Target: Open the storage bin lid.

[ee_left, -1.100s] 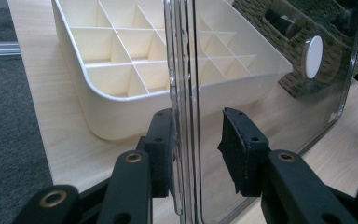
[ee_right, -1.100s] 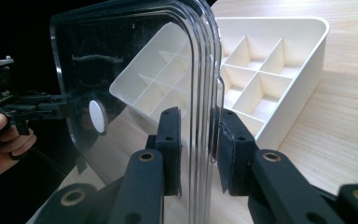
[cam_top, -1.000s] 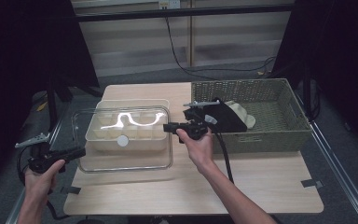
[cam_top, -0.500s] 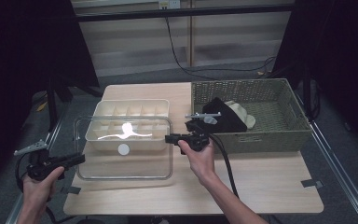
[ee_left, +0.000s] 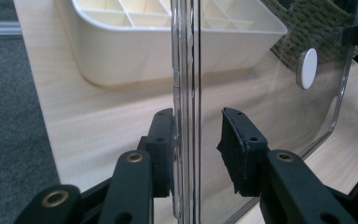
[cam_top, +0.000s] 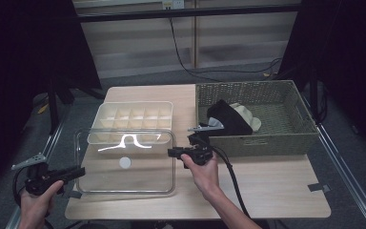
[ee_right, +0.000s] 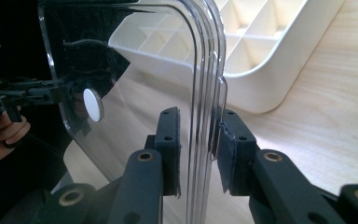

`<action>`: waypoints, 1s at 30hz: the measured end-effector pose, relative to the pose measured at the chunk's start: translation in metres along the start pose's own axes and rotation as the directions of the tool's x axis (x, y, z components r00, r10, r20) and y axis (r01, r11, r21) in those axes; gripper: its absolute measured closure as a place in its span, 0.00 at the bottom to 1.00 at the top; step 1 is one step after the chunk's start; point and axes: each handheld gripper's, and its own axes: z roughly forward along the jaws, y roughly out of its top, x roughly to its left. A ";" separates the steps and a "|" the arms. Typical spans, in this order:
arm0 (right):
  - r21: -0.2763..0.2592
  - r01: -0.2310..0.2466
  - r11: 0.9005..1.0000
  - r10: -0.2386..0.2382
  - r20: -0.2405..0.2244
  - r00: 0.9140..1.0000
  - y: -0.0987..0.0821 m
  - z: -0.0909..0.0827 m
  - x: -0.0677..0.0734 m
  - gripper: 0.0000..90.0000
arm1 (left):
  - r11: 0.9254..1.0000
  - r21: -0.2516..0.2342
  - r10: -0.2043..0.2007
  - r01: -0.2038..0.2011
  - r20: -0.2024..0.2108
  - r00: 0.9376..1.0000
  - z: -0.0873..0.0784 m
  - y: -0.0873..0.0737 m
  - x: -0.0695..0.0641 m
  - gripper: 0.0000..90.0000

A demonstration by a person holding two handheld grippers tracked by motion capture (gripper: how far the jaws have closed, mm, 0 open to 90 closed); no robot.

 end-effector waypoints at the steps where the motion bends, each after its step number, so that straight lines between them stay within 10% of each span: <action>1: 0.005 0.005 1.000 -0.005 0.004 1.000 -0.002 0.001 0.001 0.80 | 1.000 0.004 0.000 0.000 -0.001 1.000 0.000 -0.002 0.001 0.73; 30: 0.078 0.019 0.997 -0.022 0.034 0.999 -0.027 0.021 -0.004 0.76 | 0.997 0.060 -0.048 0.048 -0.007 0.999 0.004 -0.031 0.009 0.69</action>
